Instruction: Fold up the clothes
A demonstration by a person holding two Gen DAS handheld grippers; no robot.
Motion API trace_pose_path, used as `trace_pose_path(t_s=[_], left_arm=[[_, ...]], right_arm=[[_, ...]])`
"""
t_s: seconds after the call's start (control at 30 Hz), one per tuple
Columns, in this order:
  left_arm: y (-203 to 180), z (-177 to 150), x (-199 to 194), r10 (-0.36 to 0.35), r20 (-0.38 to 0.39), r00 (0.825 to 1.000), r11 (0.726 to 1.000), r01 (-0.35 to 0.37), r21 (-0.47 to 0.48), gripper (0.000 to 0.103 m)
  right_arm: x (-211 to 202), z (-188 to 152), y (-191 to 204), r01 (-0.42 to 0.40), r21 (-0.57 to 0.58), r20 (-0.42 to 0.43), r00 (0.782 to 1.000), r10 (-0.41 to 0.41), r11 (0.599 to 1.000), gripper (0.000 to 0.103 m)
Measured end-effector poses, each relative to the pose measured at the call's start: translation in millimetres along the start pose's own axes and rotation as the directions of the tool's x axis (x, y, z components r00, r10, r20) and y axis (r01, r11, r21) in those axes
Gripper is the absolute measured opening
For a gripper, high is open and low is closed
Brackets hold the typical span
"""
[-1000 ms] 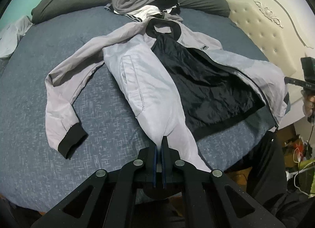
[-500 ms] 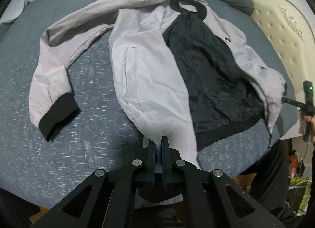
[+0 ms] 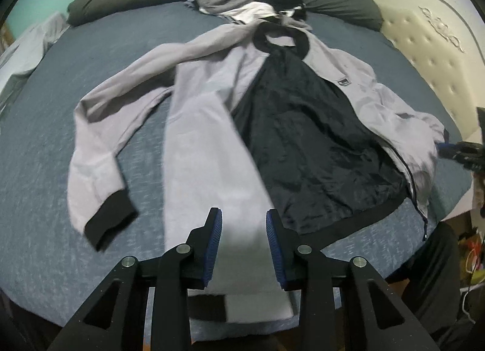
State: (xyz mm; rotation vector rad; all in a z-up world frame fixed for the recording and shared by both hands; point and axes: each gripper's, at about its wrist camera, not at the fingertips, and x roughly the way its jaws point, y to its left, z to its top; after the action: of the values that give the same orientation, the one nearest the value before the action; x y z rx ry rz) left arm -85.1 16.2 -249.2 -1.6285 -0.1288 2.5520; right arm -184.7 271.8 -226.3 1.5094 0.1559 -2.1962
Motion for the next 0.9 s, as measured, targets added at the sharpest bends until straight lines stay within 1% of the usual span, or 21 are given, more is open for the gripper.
trace_pose_path(t_s=[0.07,0.17,0.3,0.4,0.43,0.47,0.5,0.53,0.57,0.6,0.63,0.73,0.83,0.9], left_arm=[[-8,4,6,0.001,0.008,1.0,1.0,-0.001,0.01,0.033],[-17,8,19,0.003,0.003,1.0,1.0,-0.003,0.015,0.033],[-24,10,37,0.005,-0.012,1.0,1.0,-0.004,0.021,0.033],[-26,12,46,0.005,-0.018,1.0,1.0,-0.005,0.027,0.033],[-27,14,49,0.003,-0.021,1.0,1.0,-0.003,0.027,0.033],[-27,14,50,0.004,-0.022,1.0,1.0,-0.003,0.027,0.033],[-26,15,52,0.003,-0.023,1.0,1.0,-0.002,0.027,0.033],[-26,16,53,0.002,-0.024,1.0,1.0,-0.002,0.027,0.033],[-25,16,55,0.002,-0.025,1.0,1.0,-0.001,0.027,0.033],[-25,17,56,0.0,-0.026,1.0,1.0,0.001,0.026,0.033],[-24,18,56,-0.005,-0.027,1.0,1.0,0.005,0.024,0.033],[-22,20,55,-0.011,-0.021,1.0,1.0,0.011,0.02,0.033],[-19,23,55,-0.017,-0.016,1.0,1.0,0.017,0.009,0.033],[-17,26,55,-0.024,-0.012,1.0,1.0,0.024,-0.003,0.033]], right_arm=[[24,3,11,-0.007,-0.015,-0.05,0.999,0.006,1.0,0.032],[50,4,20,0.01,-0.027,-0.1,0.995,-0.012,1.0,0.033],[75,2,20,0.071,-0.05,-0.139,0.987,-0.078,0.996,0.034],[86,3,17,0.06,-0.049,-0.164,0.984,-0.068,0.997,0.033],[88,3,18,0.061,-0.054,-0.168,0.983,-0.07,0.997,0.031],[90,4,18,0.062,-0.06,-0.172,0.982,-0.072,0.996,0.02],[92,5,17,0.056,-0.057,-0.174,0.983,-0.065,0.997,0.013],[93,6,17,0.05,-0.054,-0.176,0.983,-0.059,0.997,0.011],[93,8,15,0.039,-0.038,-0.176,0.983,-0.045,0.998,0.007],[91,9,16,0.039,-0.036,-0.171,0.984,-0.045,0.999,0.005],[88,11,16,0.035,-0.037,-0.16,0.986,-0.041,0.999,0.004],[69,21,20,-0.024,-0.008,-0.111,0.994,0.023,1.0,0.003],[49,41,24,-0.068,0.012,-0.059,0.996,0.068,0.998,0.003],[44,59,27,-0.099,0.038,-0.031,0.994,0.1,0.994,0.003]])
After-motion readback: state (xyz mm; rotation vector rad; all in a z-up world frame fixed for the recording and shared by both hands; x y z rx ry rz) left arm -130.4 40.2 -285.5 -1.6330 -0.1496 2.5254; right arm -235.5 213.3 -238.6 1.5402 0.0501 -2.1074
